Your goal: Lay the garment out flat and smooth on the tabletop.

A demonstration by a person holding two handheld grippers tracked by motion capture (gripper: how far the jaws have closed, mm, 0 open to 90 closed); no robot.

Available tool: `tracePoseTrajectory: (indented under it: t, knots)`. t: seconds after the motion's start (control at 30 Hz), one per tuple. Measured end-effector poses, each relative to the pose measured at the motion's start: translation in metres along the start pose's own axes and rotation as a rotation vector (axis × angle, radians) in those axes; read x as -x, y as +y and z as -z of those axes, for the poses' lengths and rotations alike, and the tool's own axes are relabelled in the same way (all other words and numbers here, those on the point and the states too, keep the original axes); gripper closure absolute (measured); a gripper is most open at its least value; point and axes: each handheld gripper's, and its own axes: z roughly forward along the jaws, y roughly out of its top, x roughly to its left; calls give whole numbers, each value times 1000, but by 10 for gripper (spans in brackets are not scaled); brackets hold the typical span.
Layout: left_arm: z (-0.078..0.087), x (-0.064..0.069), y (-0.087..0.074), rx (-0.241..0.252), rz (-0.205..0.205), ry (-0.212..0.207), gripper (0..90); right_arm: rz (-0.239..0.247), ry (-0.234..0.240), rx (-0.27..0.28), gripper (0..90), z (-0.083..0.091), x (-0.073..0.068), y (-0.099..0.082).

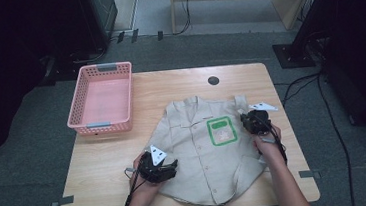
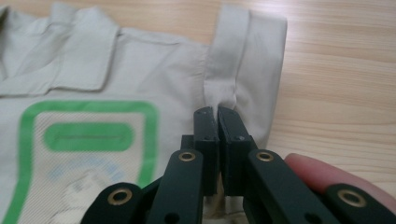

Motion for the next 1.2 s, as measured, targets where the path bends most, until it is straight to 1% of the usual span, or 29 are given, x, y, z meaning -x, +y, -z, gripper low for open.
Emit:
tracePoseTrajectory:
  t: [0.13,0.2,0.3,0.53,0.57,0.6,0.63,0.7,0.73,0.77,0.8,0.83,0.9,0.97,1.0,1.03,1.07,1.13,1.2]
  knots:
    - [0,0,0,-1,0,0,305,-78,-30,9,879,-1,21,4]
    - [0,0,0,0,1,1,305,-118,-38,5,878,-2,31,4]
    - [0,0,0,0,1,2,305,-139,-57,-3,875,-6,43,3]
    - [0,0,0,0,2,5,305,-177,-101,-39,848,-13,65,-3]
    - [0,0,0,0,2,5,305,-182,-115,-40,848,-14,67,-4]
    - [0,0,0,0,2,5,305,-187,-140,-42,847,-14,69,-4]
    - [0,0,0,0,2,5,305,-201,-159,-41,839,-13,72,-4]
    - [0,0,0,0,2,5,305,-232,-201,-28,808,-10,76,-3]
    - [0,0,0,0,1,5,305,-232,-219,-14,798,-6,76,-1]
    - [0,0,0,0,2,6,305,-224,-215,6,777,-3,73,1]
    - [0,0,0,0,1,6,305,-210,-197,26,751,1,68,4]
    - [0,-1,0,-2,0,7,305,-180,-182,40,713,5,62,7]
    - [0,-1,1,-2,2,7,305,-112,-148,51,627,10,46,13]
    - [0,-1,1,-2,2,7,305,-61,-109,69,566,13,27,16]
    - [0,-1,1,-3,1,7,304,-49,-79,76,539,13,18,17]
    - [0,-1,1,-3,1,7,305,-49,-47,71,496,13,9,17]
    - [0,-1,1,-2,1,7,305,-44,-27,70,452,11,0,17]
    - [0,-1,1,-3,1,7,305,-28,-12,68,398,6,-16,13]
    - [0,-1,1,-3,1,7,305,-6,-7,52,345,-2,-27,8]
